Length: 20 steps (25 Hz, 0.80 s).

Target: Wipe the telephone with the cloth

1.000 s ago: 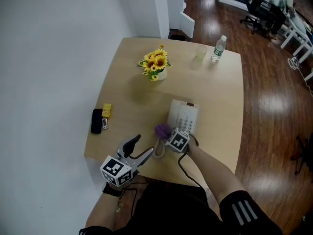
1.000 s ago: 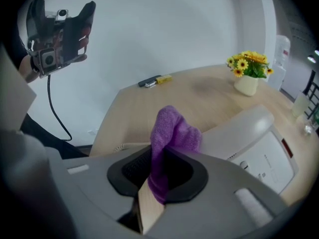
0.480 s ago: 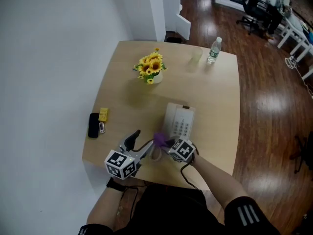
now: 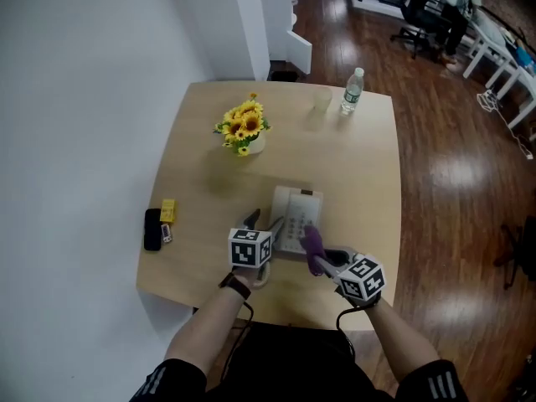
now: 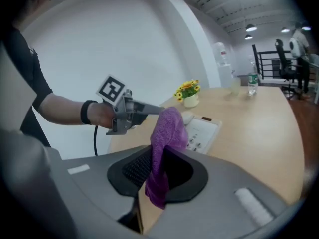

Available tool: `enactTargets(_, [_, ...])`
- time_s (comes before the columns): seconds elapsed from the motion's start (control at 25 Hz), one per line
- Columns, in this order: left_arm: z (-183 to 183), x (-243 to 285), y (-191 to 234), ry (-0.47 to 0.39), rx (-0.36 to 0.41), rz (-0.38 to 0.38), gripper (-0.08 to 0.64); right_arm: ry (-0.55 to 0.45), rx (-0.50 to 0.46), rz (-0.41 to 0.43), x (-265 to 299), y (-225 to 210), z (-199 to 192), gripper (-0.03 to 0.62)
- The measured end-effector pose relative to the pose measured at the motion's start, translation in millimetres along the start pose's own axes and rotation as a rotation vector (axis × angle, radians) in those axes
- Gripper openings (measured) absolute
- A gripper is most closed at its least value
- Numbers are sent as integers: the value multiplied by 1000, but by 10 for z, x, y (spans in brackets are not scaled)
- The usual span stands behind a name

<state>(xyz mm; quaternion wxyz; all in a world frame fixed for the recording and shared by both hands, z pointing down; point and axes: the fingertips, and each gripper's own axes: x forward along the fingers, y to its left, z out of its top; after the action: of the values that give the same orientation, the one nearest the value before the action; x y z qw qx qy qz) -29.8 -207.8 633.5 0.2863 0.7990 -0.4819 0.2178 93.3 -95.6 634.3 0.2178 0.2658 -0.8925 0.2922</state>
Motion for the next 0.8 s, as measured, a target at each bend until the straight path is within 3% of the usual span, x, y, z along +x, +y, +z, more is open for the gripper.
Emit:
enactTargets(0.12, [-141, 325, 31, 81, 18, 40, 299, -65, 44, -47, -261, -128, 45, 72])
enactTargets(0.2, [-241, 507, 83, 130, -12, 68, 299, -91, 58, -82, -399, -202, 39, 72])
enactTargets(0.48, [-407, 909, 171, 222, -39, 160, 285, -120, 110, -124, -621, -382, -46, 72])
enactTargets(0.6, [-444, 962, 227, 233, -53, 194, 230, -125, 118, -129, -626, -416, -41, 72])
enactTargets(0.8, [-430, 983, 209, 217, -35, 180, 230, -137, 116, -117, -606, -406, 20, 72])
